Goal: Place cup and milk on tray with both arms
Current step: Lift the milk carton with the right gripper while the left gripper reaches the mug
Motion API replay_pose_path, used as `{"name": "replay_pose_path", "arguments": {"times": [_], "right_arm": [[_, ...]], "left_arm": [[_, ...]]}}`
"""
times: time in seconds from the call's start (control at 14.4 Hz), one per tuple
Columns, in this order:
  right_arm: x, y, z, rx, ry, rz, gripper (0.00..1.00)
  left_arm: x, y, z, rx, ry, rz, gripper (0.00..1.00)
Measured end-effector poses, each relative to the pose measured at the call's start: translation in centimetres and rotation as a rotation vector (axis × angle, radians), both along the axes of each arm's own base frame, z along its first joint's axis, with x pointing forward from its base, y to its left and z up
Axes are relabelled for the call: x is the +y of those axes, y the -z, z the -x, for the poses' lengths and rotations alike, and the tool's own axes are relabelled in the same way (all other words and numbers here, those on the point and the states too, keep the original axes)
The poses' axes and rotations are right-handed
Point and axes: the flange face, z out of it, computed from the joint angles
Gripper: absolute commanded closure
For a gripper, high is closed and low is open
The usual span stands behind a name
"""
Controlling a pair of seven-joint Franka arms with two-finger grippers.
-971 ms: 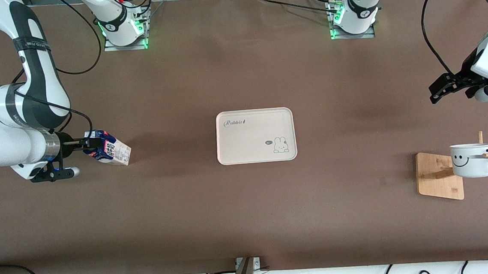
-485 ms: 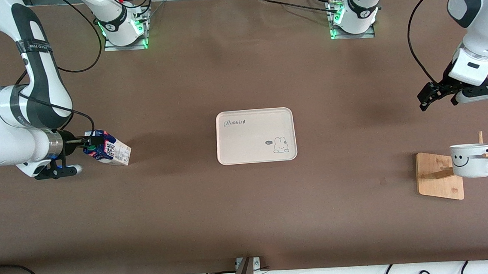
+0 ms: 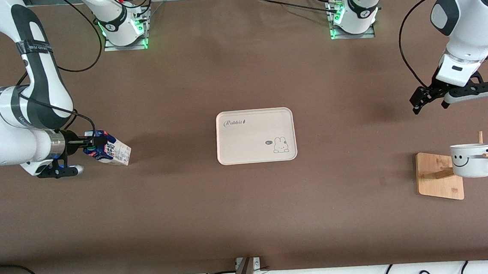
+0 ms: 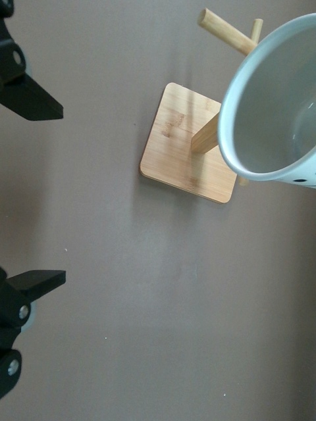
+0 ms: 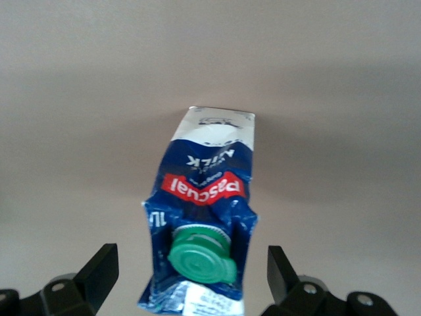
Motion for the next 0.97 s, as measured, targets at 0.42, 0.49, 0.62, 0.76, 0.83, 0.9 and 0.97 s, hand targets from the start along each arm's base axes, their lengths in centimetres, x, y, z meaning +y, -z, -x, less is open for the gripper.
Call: {"name": "replay_pose_path", "arguments": {"times": [0.42, 0.49, 0.62, 0.76, 0.83, 0.9, 0.97], "right_arm": [[-0.2, 0.6, -0.2, -0.009, 0.016, 0.004, 0.0], [-0.3, 0.7, -0.3, -0.011, 0.01, 0.016, 0.0], [-0.5, 0.8, -0.4, -0.02, 0.001, 0.033, 0.0], [-0.6, 0.8, -0.5, -0.027, 0.001, 0.037, 0.0], [-0.7, 0.8, -0.5, -0.03, 0.001, 0.037, 0.0], [-0.7, 0.8, -0.6, -0.032, 0.002, 0.038, 0.0], [-0.7, 0.8, -0.6, -0.032, 0.002, 0.038, 0.09]], "left_arm": [[0.0, -2.1, -1.1, -0.121, 0.054, -0.029, 0.0], [-0.1, -2.6, -1.5, -0.175, 0.059, -0.035, 0.0], [-0.1, -3.3, -2.0, -0.258, 0.066, -0.044, 0.0], [-0.1, -3.3, -2.4, -0.303, 0.07, -0.046, 0.0], [0.0, -2.9, -2.6, -0.312, 0.071, -0.045, 0.0], [0.0, -2.4, -2.8, -0.317, 0.072, -0.043, 0.0], [0.0, -1.9, -3.0, -0.326, 0.072, -0.041, 0.0]]}}
